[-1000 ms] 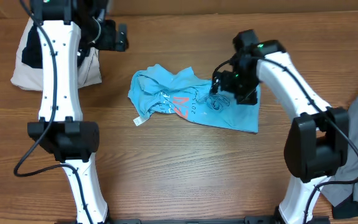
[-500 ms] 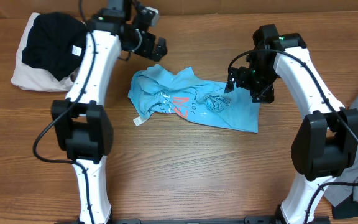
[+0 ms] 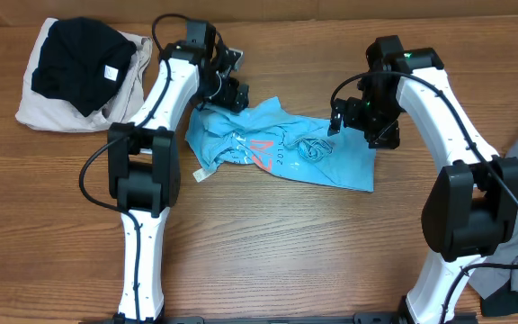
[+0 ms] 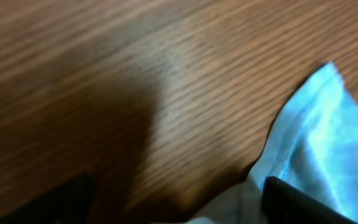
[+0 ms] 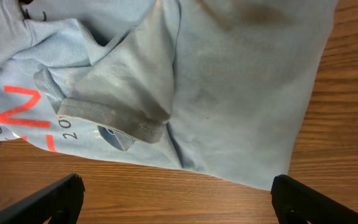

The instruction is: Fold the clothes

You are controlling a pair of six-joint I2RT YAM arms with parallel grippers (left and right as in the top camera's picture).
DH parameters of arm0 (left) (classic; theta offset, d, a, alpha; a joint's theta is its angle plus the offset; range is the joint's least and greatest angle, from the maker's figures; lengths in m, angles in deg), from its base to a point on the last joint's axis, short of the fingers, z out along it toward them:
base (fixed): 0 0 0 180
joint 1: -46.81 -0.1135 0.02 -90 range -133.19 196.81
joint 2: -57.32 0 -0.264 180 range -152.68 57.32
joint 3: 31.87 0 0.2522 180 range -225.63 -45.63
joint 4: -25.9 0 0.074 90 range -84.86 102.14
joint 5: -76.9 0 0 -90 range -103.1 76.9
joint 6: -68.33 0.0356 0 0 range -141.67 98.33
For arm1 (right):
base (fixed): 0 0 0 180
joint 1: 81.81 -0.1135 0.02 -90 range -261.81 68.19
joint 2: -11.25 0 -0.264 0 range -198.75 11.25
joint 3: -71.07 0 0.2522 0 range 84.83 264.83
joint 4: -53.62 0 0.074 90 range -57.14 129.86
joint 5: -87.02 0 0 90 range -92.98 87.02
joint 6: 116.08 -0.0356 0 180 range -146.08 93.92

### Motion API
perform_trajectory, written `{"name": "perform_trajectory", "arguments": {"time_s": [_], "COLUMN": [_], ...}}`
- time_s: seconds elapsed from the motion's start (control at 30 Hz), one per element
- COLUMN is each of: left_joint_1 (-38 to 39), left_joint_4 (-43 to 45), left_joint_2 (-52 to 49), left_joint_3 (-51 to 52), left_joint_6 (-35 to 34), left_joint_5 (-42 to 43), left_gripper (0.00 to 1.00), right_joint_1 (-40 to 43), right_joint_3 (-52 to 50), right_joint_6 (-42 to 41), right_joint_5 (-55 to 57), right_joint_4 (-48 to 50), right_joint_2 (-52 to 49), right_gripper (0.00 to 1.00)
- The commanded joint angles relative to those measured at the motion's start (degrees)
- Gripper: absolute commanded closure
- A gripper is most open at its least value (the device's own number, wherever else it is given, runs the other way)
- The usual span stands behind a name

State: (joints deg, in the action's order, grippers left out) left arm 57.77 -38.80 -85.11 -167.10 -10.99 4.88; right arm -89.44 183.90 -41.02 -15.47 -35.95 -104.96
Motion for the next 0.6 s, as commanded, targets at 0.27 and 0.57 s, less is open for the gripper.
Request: {"name": "perform_trajectory", "arguments": {"time_s": [0.27, 0.57], "left_joint_1": [0.0, 0.0], "left_joint_4": [3.1, -3.1], "left_joint_2": [0.1, 0.2], "left_joint_3": [-2.5, -13.5], "left_joint_6": [-6.8, -6.9], "left_joint_5": [0.1, 0.1], "left_gripper": [0.87, 0.96], "right_joint_1": [-0.2, -0.2], "right_joint_3": [1.4, 1.4], "right_joint_6": [0.4, 0.4], "right_joint_5": [2.0, 2.2], "right_joint_4": [0.7, 0.7], "right_joint_2": [1.9, 1.9], "right_gripper": [0.0, 0.0]}}
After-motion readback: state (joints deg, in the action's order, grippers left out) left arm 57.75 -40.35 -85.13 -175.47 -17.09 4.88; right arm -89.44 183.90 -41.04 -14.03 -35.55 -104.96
